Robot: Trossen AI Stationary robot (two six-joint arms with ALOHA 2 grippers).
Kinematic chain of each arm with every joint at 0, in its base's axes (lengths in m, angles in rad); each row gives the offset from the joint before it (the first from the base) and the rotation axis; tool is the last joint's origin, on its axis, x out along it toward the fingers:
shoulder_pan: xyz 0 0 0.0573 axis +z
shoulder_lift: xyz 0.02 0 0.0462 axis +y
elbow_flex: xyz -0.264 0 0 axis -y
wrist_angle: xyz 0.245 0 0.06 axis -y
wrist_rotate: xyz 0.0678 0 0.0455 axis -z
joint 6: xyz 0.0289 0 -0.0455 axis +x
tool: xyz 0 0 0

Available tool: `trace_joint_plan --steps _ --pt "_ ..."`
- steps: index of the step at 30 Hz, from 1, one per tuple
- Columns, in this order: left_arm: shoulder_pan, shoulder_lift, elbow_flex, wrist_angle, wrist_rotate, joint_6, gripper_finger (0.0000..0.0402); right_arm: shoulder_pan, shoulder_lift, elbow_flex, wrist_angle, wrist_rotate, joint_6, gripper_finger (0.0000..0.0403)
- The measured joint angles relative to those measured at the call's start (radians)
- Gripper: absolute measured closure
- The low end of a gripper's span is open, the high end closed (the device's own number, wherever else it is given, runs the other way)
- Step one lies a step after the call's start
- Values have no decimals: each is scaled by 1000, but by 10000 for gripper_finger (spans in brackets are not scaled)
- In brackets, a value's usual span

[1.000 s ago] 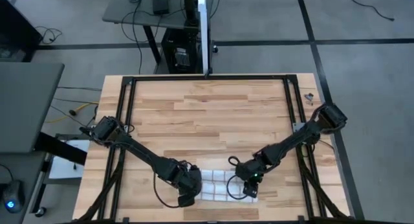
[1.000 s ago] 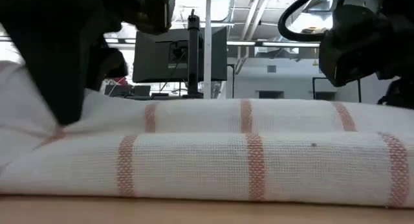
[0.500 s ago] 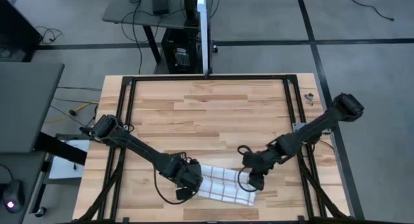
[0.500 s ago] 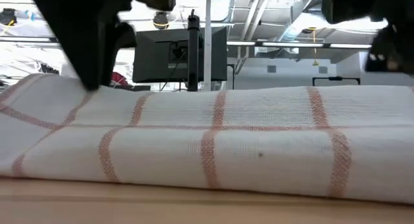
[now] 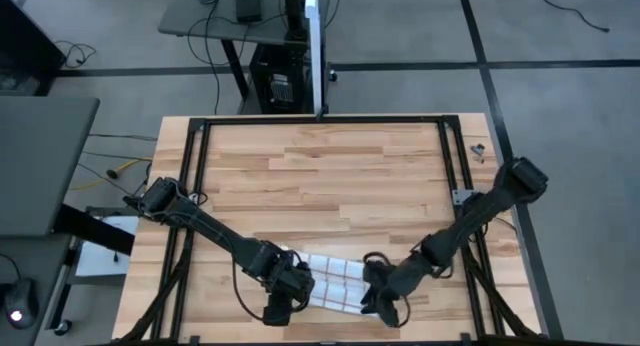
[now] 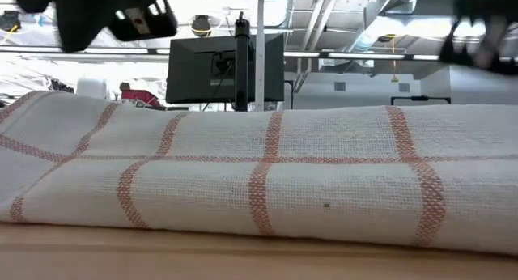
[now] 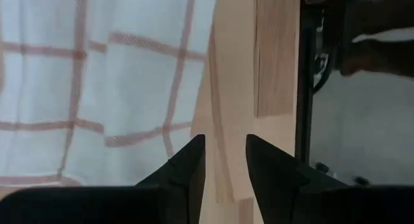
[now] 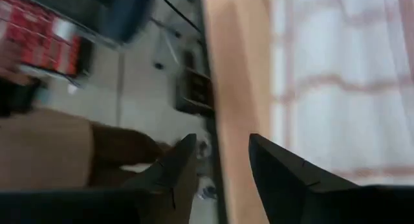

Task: Roll towel
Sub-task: Roll the white towel

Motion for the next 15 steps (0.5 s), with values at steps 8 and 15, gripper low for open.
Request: trace_joint_plan --steps 8,15 --pt "2 1 -154 120 -28 -46 309 -11 66 0 -162 -129 5 280" --pt "-2 1 -319 375 9 -169 309 -4 63 -12 -325 -129 -53 281"
